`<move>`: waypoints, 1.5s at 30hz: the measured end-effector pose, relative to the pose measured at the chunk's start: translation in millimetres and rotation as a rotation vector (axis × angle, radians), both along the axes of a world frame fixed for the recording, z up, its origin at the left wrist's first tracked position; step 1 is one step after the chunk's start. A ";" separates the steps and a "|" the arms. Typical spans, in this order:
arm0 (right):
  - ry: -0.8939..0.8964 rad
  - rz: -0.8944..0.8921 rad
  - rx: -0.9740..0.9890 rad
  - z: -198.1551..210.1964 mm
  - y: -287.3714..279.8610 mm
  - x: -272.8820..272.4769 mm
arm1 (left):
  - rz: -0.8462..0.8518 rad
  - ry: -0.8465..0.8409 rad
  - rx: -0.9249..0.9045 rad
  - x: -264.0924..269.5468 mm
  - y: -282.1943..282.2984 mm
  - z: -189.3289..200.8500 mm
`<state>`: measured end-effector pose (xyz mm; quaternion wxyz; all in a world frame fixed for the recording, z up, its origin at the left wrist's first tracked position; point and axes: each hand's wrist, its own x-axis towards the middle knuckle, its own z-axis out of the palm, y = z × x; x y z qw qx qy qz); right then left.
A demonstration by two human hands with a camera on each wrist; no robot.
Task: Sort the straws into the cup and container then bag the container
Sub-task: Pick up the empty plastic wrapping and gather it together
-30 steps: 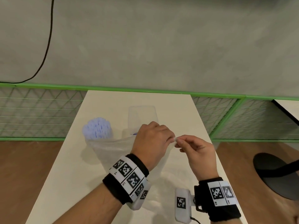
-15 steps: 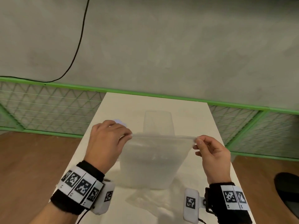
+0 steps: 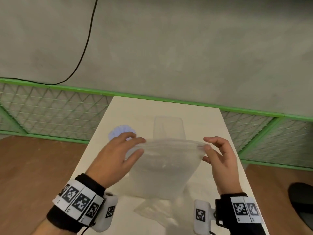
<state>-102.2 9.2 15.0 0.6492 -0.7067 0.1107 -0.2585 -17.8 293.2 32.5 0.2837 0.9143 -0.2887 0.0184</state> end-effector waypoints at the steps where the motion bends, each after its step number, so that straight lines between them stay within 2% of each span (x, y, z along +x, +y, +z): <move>1: 0.006 0.016 -0.082 3.0 3.8 0.0 | -0.004 0.043 0.029 -0.4 -5.6 -2.7; 5: 0.118 0.072 -0.535 13.0 14.2 -0.5 | 0.037 0.070 0.003 1.3 -22.6 -3.7; 8: 0.296 0.086 -0.646 13.4 15.3 1.8 | 0.024 0.054 -0.009 0.4 -30.9 2.3; 11: 0.400 -0.007 -0.848 14.4 14.7 5.0 | -0.089 0.090 -0.048 -3.0 -31.5 6.4; 14: 0.486 0.107 -0.913 18.9 12.7 4.9 | -0.209 0.053 -0.005 -4.3 -30.4 6.6; 17: 0.535 0.266 -0.826 21.9 16.7 2.7 | -0.213 0.020 0.035 -2.4 -33.4 3.6; 21: 0.616 0.337 -0.833 17.7 24.7 -1.5 | 0.012 0.076 0.165 1.8 -37.3 1.9; 24: 0.643 0.397 -0.815 12.3 24.9 0.1 | 0.009 0.282 0.287 6.5 -38.0 -1.9; 28: 0.651 0.586 -0.613 9.1 28.2 4.7 | -0.112 0.626 0.102 12.0 -35.7 -12.7; 32: 0.660 0.534 -0.452 -5.4 31.1 8.6 | -0.020 0.776 -0.141 10.8 -36.1 -25.5; 35: 0.676 0.465 -0.308 -22.4 29.6 15.9 | -0.014 0.784 -0.185 10.2 -34.4 -34.2; 39: 0.759 0.407 -0.180 -47.0 22.8 23.4 | -0.040 0.772 -0.128 16.8 -32.3 -40.4; 42: 0.818 0.416 -0.082 -62.4 16.8 26.1 | -0.044 0.760 0.016 24.6 -32.5 -51.2; 45: 0.873 0.435 -0.093 -67.5 11.9 32.8 | -0.057 0.781 0.134 28.9 -37.2 -57.8</move>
